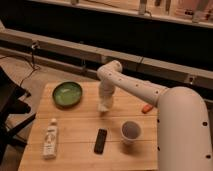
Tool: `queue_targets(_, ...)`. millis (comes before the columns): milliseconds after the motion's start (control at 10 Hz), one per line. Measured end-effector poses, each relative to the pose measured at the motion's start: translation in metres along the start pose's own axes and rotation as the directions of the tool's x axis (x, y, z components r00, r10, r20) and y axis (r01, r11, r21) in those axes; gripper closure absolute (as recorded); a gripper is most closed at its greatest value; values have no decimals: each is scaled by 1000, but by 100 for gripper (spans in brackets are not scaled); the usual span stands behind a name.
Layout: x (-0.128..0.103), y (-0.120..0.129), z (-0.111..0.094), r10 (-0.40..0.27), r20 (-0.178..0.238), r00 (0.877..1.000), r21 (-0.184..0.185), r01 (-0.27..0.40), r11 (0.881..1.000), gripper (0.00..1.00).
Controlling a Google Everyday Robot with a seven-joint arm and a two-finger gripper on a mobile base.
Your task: Place the white sponge in the ceramic bowl
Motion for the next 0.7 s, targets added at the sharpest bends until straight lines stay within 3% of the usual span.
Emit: queue_targets(700,-15,-14,-14,-54,-9,999,29,54,998,97)
